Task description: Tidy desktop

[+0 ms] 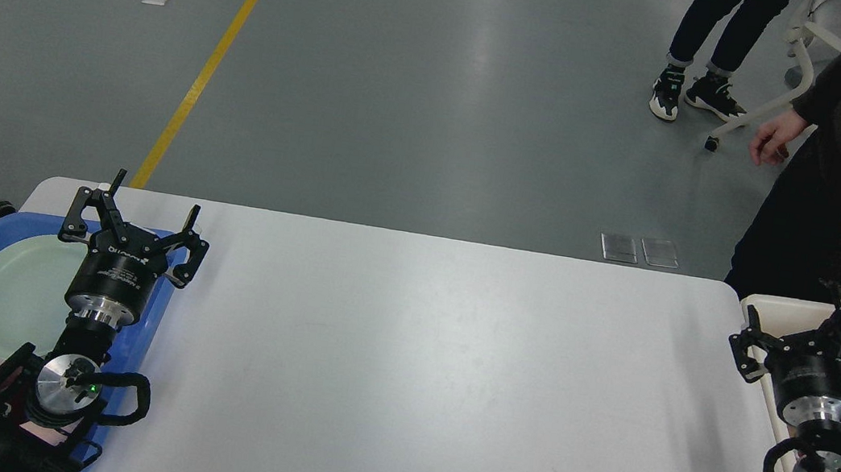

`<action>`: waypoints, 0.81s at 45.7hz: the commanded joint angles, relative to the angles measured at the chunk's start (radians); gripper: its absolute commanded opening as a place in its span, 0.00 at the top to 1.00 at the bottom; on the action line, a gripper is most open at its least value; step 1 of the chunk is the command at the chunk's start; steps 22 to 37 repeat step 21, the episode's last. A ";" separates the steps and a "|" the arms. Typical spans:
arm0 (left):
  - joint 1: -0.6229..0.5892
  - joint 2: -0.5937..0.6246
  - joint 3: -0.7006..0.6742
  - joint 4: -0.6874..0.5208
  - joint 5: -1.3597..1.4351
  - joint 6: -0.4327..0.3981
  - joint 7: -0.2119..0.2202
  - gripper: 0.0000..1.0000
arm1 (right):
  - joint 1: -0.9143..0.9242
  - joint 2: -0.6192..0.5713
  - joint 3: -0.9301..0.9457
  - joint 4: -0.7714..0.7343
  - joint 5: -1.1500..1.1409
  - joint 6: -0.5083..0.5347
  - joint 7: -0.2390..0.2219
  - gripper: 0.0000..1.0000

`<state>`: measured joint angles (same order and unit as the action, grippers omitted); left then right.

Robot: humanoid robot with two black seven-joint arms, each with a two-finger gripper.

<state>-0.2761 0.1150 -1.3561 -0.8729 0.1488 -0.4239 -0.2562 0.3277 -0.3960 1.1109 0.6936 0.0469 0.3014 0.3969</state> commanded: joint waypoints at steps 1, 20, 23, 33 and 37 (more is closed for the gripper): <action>0.000 0.000 0.000 0.000 0.000 0.001 0.000 0.04 | -0.033 0.045 0.056 0.041 -0.077 0.033 -0.006 0.00; 0.000 0.000 0.000 0.000 0.000 0.001 0.000 0.04 | -0.114 0.089 0.188 0.149 -0.254 0.022 0.005 0.00; 0.000 0.000 0.000 0.000 0.000 0.001 -0.001 0.04 | -0.114 0.089 0.187 0.149 -0.254 0.022 0.005 0.00; 0.000 0.000 0.000 0.000 0.000 0.001 -0.001 0.04 | -0.114 0.089 0.187 0.149 -0.254 0.022 0.005 0.00; 0.000 0.000 0.000 0.000 0.000 0.001 -0.001 0.04 | -0.114 0.089 0.187 0.149 -0.254 0.022 0.005 0.00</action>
